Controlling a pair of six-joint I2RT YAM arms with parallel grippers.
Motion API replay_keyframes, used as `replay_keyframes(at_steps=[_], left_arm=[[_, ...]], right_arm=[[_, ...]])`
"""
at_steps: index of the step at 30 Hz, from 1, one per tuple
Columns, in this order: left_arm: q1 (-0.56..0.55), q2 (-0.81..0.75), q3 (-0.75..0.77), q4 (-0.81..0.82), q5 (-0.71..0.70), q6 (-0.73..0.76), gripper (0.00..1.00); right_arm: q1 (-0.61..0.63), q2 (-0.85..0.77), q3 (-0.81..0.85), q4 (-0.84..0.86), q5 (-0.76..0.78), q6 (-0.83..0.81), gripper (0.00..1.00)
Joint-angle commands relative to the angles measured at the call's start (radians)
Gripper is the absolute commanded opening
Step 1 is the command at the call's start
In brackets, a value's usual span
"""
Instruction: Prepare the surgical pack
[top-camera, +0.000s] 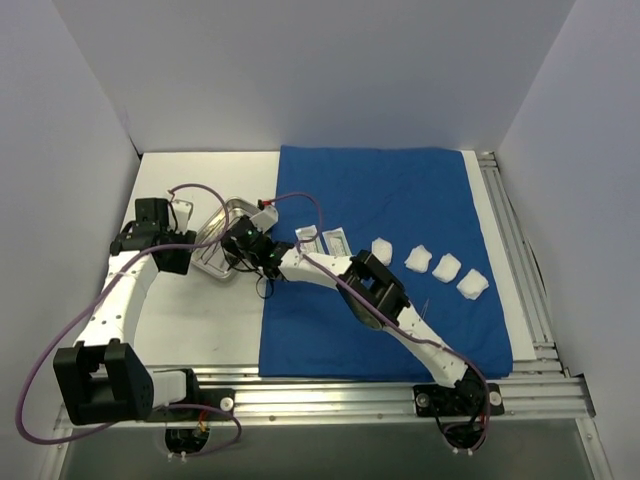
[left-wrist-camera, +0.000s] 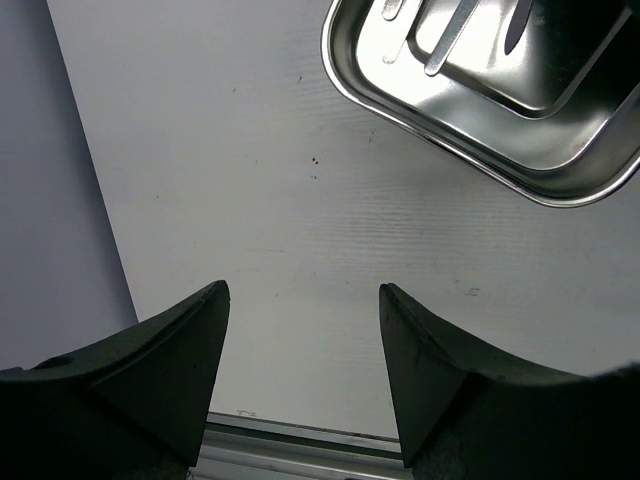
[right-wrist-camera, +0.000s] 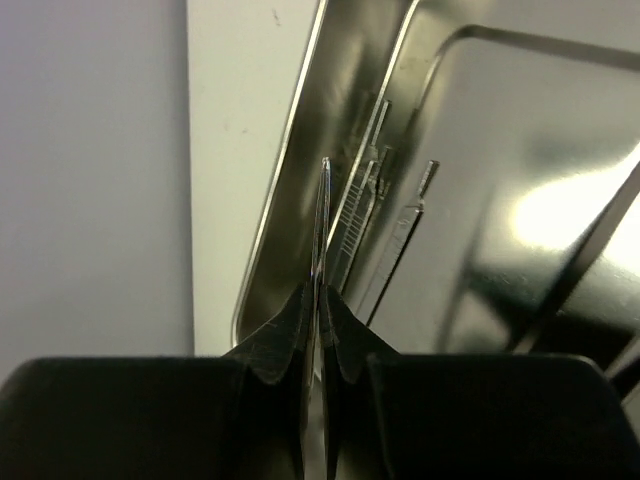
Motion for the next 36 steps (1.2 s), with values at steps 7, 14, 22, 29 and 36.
replay_keyframes(at_steps=[7,14,22,29,36], left_arm=[[0.007,0.006,0.001,0.046,0.049,-0.001,0.71],[0.007,0.002,-0.004,0.049,0.059,0.002,0.71],[0.007,-0.008,-0.005,0.048,0.065,0.003,0.71],[0.007,-0.014,-0.012,0.048,0.077,0.005,0.71],[0.007,-0.011,-0.008,0.048,0.079,0.005,0.71]], right_arm=[[0.064,0.054,0.185,-0.185,0.204,0.033,0.0],[0.093,0.063,0.21,-0.308,0.328,0.097,0.0],[0.102,0.136,0.311,-0.388,0.344,0.104,0.0],[0.105,0.145,0.309,-0.43,0.397,0.09,0.0],[0.104,0.157,0.306,-0.41,0.399,0.096,0.0]])
